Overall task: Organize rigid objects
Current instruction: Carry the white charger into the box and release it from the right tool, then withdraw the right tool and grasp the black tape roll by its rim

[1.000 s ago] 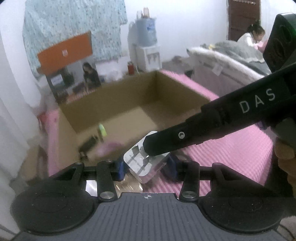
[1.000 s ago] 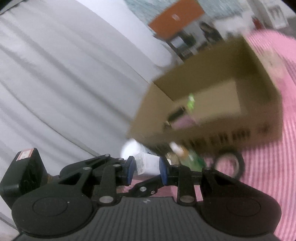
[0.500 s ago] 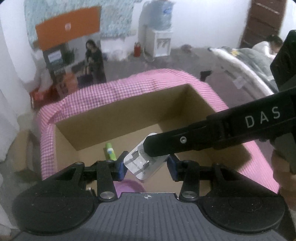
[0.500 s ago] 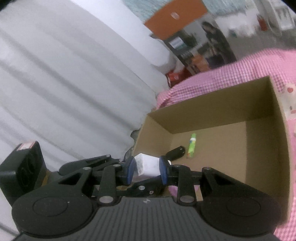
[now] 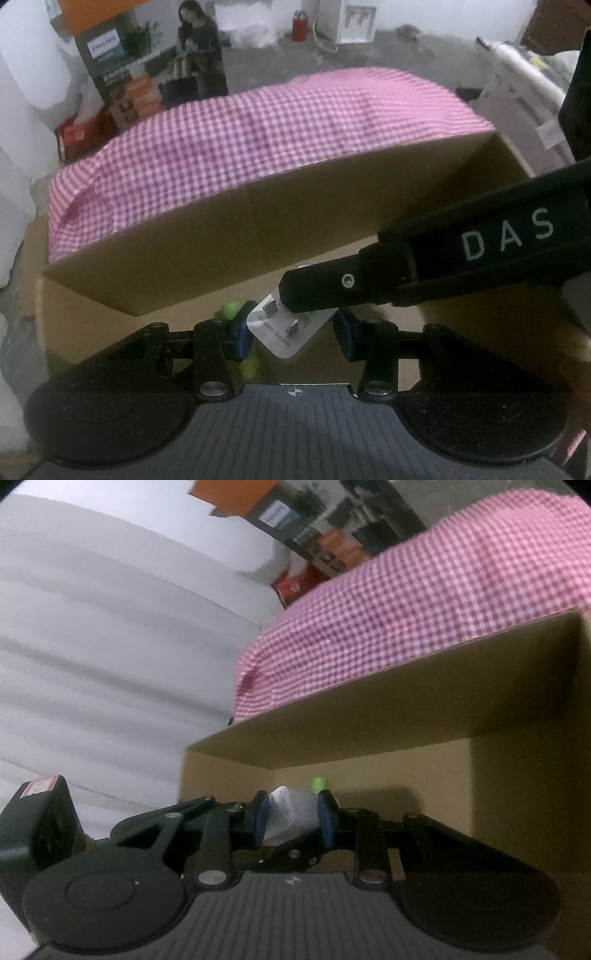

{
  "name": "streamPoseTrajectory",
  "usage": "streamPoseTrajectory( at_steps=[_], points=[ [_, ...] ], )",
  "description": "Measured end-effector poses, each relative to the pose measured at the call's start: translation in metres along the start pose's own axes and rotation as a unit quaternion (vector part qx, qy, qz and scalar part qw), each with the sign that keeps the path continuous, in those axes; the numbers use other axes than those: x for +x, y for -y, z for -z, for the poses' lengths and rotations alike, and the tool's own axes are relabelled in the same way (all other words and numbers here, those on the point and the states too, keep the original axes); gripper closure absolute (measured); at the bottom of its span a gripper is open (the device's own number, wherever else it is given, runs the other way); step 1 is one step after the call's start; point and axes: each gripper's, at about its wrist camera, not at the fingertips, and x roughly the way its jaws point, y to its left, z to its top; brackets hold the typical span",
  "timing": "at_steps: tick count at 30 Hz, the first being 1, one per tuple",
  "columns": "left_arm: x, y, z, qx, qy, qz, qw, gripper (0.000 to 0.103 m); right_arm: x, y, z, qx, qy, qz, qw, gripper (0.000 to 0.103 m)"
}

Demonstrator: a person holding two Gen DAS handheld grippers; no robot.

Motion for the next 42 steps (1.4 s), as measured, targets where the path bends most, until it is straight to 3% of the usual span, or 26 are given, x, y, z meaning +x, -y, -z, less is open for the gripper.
streamPoseTrajectory(
  at_steps=[12, 21, 25, 33, 42],
  points=[
    [0.025, -0.005, -0.009, 0.002, -0.024, -0.006, 0.9997, 0.059, 0.022, 0.010, -0.013, 0.001, -0.015, 0.016, 1.000, 0.071],
    [-0.007, 0.004, -0.007, 0.011, 0.013, -0.011, 0.9998, 0.038, 0.012, 0.004, -0.011, -0.007, 0.000, 0.027, 1.000, 0.070],
    [-0.035, 0.008, 0.000, 0.016, 0.035, -0.010, 0.9992, 0.033, -0.018, -0.010, -0.002, -0.025, 0.030, 0.022, 0.999, 0.059],
    [-0.111, 0.022, 0.041, 0.027, 0.087, 0.013, 0.9957, 0.025, -0.111, -0.030, 0.053, -0.050, 0.103, -0.022, 0.993, 0.059],
    [-0.173, 0.043, 0.133, 0.046, 0.164, 0.039, 0.9846, 0.021, -0.198, -0.037, 0.162, -0.081, 0.148, -0.075, 0.983, 0.059]
  ],
)
